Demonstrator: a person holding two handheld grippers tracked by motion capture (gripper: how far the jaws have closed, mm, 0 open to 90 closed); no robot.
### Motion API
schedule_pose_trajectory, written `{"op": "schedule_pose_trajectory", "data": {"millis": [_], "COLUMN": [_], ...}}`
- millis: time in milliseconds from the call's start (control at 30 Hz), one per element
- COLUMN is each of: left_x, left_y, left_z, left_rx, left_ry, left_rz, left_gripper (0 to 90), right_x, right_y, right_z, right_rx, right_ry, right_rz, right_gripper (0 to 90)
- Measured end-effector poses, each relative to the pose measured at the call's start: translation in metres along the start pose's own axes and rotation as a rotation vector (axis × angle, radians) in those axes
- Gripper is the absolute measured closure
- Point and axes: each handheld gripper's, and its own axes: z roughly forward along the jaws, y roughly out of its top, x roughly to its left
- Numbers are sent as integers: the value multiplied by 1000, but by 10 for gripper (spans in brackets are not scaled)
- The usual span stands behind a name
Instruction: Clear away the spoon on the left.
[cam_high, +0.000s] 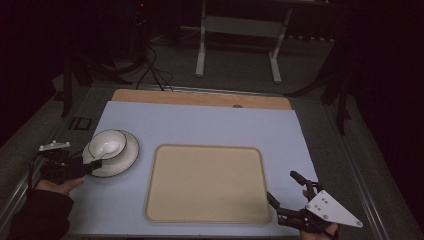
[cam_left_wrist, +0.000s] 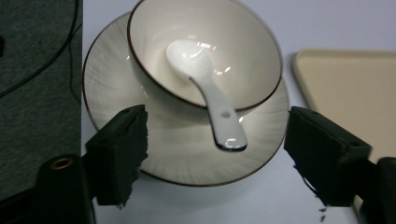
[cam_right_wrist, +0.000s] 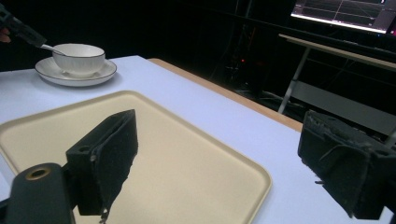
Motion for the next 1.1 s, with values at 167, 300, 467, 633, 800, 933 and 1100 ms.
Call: {"op": "schedule_pose_trajectory", "data": {"millis": [167, 300, 467, 633, 800, 933, 1100], "left_x": [1, -2, -1, 3, 7, 7, 7], "left_y": [1, 4, 7, 8, 8, 9, 10], "left_z": [2, 3, 6, 8, 8, 7, 5], "left_rx": [8, 21, 55, 59, 56, 60, 60], "left_ry": [-18, 0, -10, -42, -44, -37, -47], "left_rz": [-16, 11, -2, -24, -43, -49, -55], "left_gripper": [367, 442, 477, 552, 679, 755, 778], "right_x": [0, -1, 0, 0, 0, 0, 0], "right_y": [-1, -1, -1, -1, -1, -1, -1], "right_z": [1, 1, 1, 1, 1, 1, 1], "right_rx": [5, 6, 8, 6, 10, 10, 10], "right_ry": [0, 0, 0, -2, 0, -1, -2], "right_rz": [-2, -2, -4, -4, -7, -8, -8], "right_gripper": [123, 124, 124, 124, 132, 132, 131]}}
